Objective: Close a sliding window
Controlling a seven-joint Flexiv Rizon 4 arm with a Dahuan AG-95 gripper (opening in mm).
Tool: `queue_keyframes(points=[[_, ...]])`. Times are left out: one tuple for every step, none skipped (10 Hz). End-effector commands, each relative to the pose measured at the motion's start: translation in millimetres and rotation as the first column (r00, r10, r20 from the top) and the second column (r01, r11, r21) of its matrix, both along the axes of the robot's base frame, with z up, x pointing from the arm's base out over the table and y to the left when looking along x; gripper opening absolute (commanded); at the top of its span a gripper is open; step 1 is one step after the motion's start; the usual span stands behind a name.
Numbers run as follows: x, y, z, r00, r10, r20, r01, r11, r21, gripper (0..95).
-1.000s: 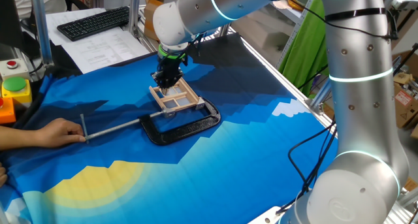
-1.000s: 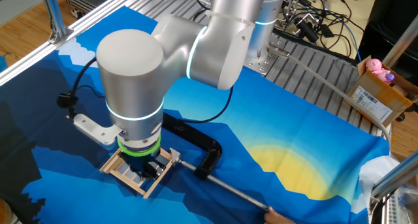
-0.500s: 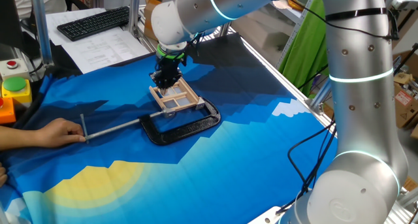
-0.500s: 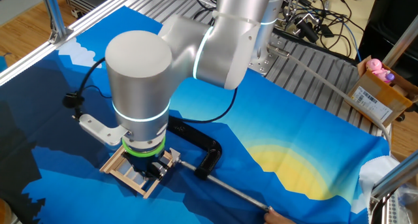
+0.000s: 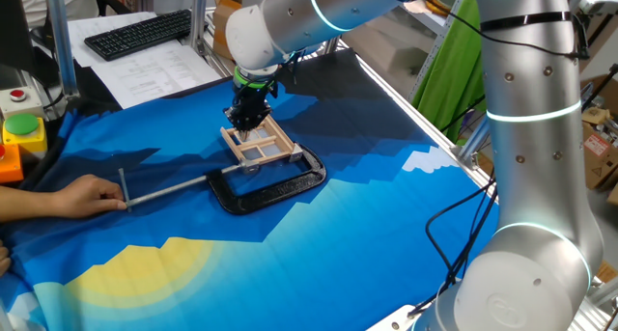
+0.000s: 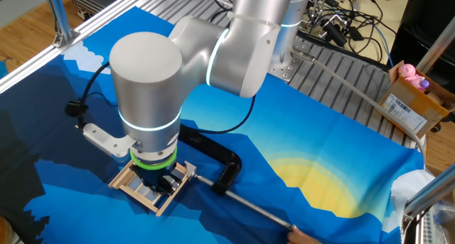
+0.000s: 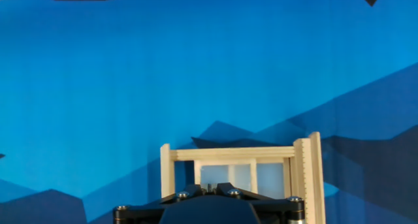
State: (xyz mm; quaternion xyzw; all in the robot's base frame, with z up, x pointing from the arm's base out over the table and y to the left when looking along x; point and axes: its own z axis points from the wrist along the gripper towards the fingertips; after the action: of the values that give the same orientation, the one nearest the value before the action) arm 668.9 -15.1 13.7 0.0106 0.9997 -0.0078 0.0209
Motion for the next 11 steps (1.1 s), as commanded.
queue_keyframes(points=[[1.6,0.7,-2.3,1.0,0.001,-0.003,-0.001,1.0,0.007,0.0],[1.6,1.0,-3.9,1.0,0.001,-0.002,-0.001,1.0,0.008,0.0],[1.7,2.0,-3.8,1.0,0.002,-0.005,-0.002,1.0,0.01,0.0],[1.9,8.3,-0.1,1.0,-0.01,-0.007,0.01,1.0,0.015,0.0],[1.4,12.2,0.4,1.0,-0.015,-0.008,0.015,1.0,0.014,0.0],[-0.8,15.2,-2.4,1.0,-0.02,-0.005,0.02,1.0,0.016,0.0],[-3.4,19.9,-6.9,1.0,-0.029,0.0,0.029,0.999,0.016,0.0],[-3.3,22.8,-3.0,1.0,-0.029,-0.003,0.029,1.0,0.006,0.0],[-1.4,21.7,6.2,1.0,-0.021,-0.016,0.021,1.0,0.004,0.0],[0.0,20.6,10.9,1.0,-0.02,-0.016,0.02,1.0,0.008,0.0],[0.0,19.0,10.1,1.0,-0.018,-0.016,0.018,1.0,0.007,0.0]])
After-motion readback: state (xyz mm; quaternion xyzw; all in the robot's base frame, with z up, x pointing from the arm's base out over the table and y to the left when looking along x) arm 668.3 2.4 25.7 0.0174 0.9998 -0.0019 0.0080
